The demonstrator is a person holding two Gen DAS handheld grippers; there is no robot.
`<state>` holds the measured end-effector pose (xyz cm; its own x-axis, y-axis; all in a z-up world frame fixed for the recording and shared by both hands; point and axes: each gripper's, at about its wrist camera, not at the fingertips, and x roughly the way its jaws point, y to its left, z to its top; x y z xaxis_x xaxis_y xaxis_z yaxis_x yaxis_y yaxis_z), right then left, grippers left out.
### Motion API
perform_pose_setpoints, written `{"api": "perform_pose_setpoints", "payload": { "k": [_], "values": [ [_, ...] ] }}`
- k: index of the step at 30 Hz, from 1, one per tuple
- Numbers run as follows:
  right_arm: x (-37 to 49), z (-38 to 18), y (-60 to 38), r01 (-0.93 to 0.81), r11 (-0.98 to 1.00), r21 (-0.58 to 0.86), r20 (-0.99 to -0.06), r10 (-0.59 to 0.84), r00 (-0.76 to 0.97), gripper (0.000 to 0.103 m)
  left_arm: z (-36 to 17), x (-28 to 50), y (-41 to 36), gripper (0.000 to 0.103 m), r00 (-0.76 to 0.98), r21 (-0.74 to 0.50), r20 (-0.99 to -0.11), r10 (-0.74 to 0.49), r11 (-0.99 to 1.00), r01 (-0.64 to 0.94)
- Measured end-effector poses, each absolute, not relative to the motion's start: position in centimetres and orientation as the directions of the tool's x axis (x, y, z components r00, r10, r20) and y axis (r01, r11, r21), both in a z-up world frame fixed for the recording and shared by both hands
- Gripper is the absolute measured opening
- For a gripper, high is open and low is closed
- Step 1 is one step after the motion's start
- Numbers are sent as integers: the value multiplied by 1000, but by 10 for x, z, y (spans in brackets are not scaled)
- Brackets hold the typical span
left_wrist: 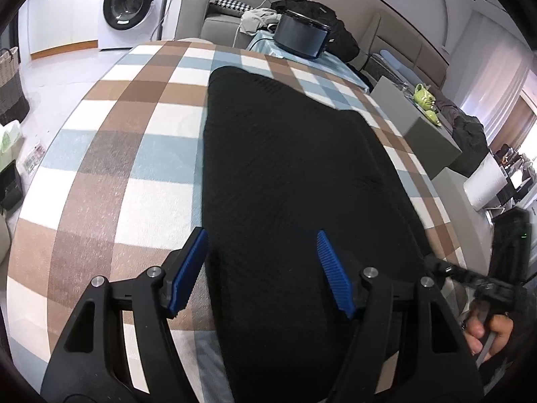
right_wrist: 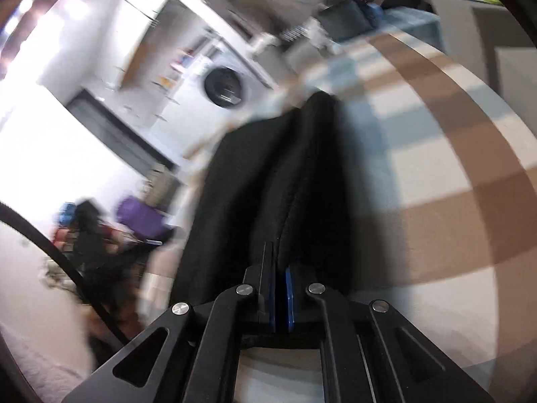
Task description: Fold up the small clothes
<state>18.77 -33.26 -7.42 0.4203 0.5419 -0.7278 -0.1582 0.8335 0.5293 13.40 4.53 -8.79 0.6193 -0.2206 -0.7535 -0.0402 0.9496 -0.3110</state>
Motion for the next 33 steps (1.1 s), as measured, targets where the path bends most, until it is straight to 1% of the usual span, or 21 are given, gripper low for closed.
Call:
{"api": "perform_pose_setpoints", "payload": {
  "k": [1, 2, 4, 5, 7, 9, 11, 13, 15, 16, 17, 18, 19, 21, 23, 25, 26, 27, 29, 31, 33],
  "values": [
    [192, -82, -334, -137, 849, 509, -761, 519, 388, 6, -89, 132, 47, 65, 617, -311, -756, -219, 949, -45],
    [193, -81, -336, -134, 843, 521, -754, 528, 392, 8, -90, 131, 48, 65, 615, -311, -758, -217, 949, -49],
    [191, -63, -339, -147, 859, 491, -737, 499, 457, 18, -91, 128, 52, 65, 615, -315, -759, -215, 947, -58],
    [189, -56, -339, -157, 867, 473, -728, 486, 484, 19, -91, 128, 54, 65, 616, -318, -758, -215, 946, -61],
    [194, -43, -337, -176, 847, 501, -695, 515, 501, 21, -92, 128, 57, 65, 618, -323, -756, -216, 944, -65],
    [204, -41, -325, -200, 827, 526, -681, 550, 484, 22, -92, 129, 57, 65, 615, -322, -759, -213, 944, -70],
    [217, -45, -306, -217, 821, 529, -691, 564, 452, 22, -90, 128, 57, 65, 618, -322, -756, -215, 944, -66],
    [240, -60, -283, -226, 793, 566, -695, 606, 387, 22, -88, 125, 55, 65, 625, -314, -751, -211, 948, -58],
    [259, -74, -266, -233, 786, 573, -707, 618, 345, 22, -87, 122, 53, 65, 627, -306, -751, -206, 951, -54],
    [266, -80, -258, -233, 803, 549, -729, 596, 338, 13, -88, 121, 53, 65, 626, -306, -752, -206, 950, -55],
    [268, -80, -254, -232, 811, 537, -733, 585, 347, 8, -89, 120, 54, 65, 624, -308, -754, -207, 950, -57],
    [267, -78, -256, -234, 808, 540, -717, 588, 374, 7, -90, 119, 54, 65, 622, -309, -755, -206, 949, -61],
    [259, -66, -259, -261, 800, 541, -681, 598, 422, 6, -91, 119, 55, 65, 620, -309, -758, -204, 949, -65],
    [240, -50, -270, -276, 824, 496, -663, 564, 492, 5, -92, 119, 57, 65, 618, -313, -759, -205, 947, -69],
    [234, -55, -278, -247, 830, 499, -680, 553, 482, 4, -94, 120, 58, 65, 615, -318, -760, -210, 946, -69],
    [241, -74, -281, -195, 871, 450, -745, 487, 455, 5, -96, 125, 57, 65, 608, -314, -766, -211, 947, -68],
    [243, -82, -285, -171, 878, 447, -760, 474, 445, 5, -97, 126, 56, 65, 604, -309, -769, -207, 948, -69],
    [245, -84, -289, -155, 866, 475, -752, 491, 440, 5, -96, 126, 56, 65, 604, -305, -771, -204, 950, -68],
    [237, -81, -304, -157, 807, 570, -698, 576, 426, 9, -94, 125, 55, 65, 613, -302, -763, -203, 951, -61],
    [227, -75, -308, -184, 776, 604, -669, 619, 412, 21, -94, 123, 53, 65, 615, -305, -760, -210, 951, -53],
    [212, -72, -309, -209, 745, 634, -641, 657, 396, 23, -94, 123, 51, 65, 611, -305, -762, -214, 951, -47]
  ]
}}
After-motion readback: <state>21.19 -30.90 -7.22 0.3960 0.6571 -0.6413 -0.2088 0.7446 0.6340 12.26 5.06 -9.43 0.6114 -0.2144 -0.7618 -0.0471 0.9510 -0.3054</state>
